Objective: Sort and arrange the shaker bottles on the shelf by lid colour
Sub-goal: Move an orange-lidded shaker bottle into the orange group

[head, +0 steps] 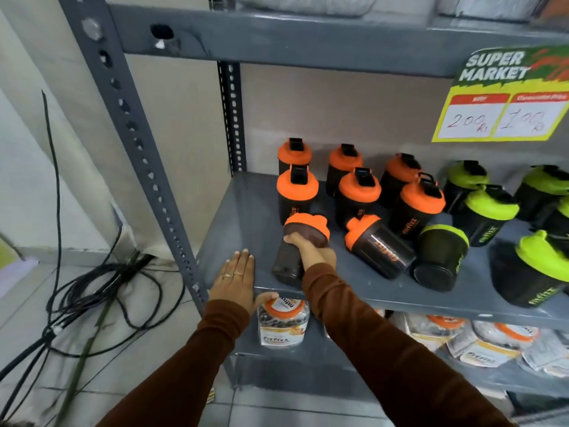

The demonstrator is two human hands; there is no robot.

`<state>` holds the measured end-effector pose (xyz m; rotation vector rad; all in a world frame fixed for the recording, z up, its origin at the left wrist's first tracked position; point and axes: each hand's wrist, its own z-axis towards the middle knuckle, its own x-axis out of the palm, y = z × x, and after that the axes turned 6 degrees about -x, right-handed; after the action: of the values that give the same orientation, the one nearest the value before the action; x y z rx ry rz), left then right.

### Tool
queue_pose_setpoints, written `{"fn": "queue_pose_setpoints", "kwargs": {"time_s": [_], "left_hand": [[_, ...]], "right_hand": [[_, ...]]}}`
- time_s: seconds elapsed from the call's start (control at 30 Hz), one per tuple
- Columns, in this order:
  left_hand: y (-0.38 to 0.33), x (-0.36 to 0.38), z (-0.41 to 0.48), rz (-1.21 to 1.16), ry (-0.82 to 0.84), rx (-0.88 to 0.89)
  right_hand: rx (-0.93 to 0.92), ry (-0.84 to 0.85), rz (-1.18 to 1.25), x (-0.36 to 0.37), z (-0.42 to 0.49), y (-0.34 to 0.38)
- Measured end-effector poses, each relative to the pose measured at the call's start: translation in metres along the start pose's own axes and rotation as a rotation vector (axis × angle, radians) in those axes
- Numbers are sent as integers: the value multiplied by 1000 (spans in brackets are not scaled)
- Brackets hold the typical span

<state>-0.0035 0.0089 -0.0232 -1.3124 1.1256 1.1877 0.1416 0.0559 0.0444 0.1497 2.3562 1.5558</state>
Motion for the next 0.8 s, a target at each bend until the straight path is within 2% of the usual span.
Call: {"fn": "queue_pose_setpoints", "kwargs": {"time_s": [0.07, 0.13, 0.33, 0.53, 0.67, 0.7, 0.8], "left_hand": [[0, -1, 1, -7, 12, -8], [0, 1, 0, -8, 8, -6], [1, 1, 0, -6, 3, -2], [0, 1, -1, 13, -22, -4], [0, 2, -1, 33, -35, -1], [1, 3, -1, 36, -40, 0], [1, 5, 0, 51, -55, 6]], "right_hand": [[-95, -112, 77, 0, -10, -9], [-286, -186, 129, 2, -12, -12], [-680, -90, 87, 11, -12, -24], [-710, -118, 104, 18, -9, -36], [-688, -34, 66, 13, -14, -45], [-711, -10, 14, 8, -16, -48], [-942, -23, -249, -19, -16, -63]]}}
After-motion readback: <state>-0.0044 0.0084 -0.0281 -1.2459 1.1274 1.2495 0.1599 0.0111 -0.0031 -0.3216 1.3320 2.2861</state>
